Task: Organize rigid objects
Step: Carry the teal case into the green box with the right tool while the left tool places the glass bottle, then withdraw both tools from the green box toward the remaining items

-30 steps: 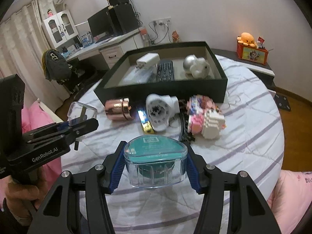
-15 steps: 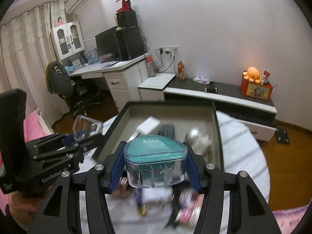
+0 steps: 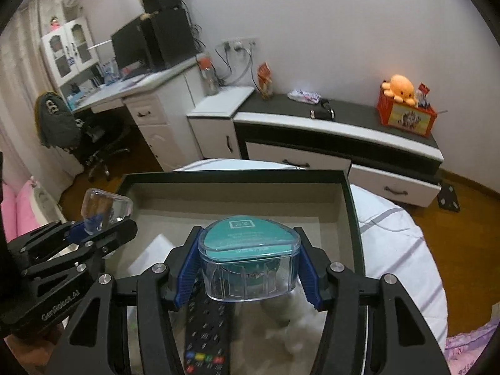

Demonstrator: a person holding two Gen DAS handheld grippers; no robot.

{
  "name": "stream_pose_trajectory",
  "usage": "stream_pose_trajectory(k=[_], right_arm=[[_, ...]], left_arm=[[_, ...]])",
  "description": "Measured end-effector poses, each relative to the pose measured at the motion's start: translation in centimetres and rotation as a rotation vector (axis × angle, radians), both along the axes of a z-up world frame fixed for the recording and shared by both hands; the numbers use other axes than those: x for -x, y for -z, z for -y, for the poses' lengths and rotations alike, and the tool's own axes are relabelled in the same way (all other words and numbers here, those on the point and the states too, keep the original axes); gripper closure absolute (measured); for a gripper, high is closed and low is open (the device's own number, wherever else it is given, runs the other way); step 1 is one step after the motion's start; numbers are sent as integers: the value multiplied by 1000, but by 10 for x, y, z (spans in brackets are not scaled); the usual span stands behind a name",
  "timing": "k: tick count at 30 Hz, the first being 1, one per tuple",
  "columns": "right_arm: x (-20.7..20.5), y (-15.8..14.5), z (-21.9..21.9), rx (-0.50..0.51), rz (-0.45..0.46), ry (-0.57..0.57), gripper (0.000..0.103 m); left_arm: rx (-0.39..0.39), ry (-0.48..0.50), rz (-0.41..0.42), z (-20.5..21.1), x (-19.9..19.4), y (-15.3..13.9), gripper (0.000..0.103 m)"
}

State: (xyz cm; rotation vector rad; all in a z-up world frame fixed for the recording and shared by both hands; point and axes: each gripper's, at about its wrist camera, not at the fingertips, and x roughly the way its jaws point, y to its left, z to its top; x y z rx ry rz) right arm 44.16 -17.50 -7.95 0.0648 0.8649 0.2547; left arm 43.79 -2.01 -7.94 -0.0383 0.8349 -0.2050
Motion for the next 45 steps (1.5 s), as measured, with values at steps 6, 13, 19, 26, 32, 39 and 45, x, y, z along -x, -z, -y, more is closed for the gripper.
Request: stream_pose_trajectory(k=[6,13,19,26,32,39,45], right_arm=[[-19,19,2,19,-63,22,45],[-5,3,4,3,-24,19,18],[27,-18,11,-41,33,44,0],[87,-54,17,-72,114,55,0],[151,-76,20,-77,186,74,0],[224,-87,23,-88,257,88,0],[266,-72,29,-95,254,101,0]], left_arm=[[-22,-21,-57,4,-14,13,62],[-24,-46,18,-4,8,-7,6],[28,-71,77,-18,50,-33,0],[64,-101,150,-30,117,-57,0],[79,-113,176,-33,166,-64,0],[81,-118,185,-32,218,-64,0],[45,-122,204,-30,257,-60,0]])
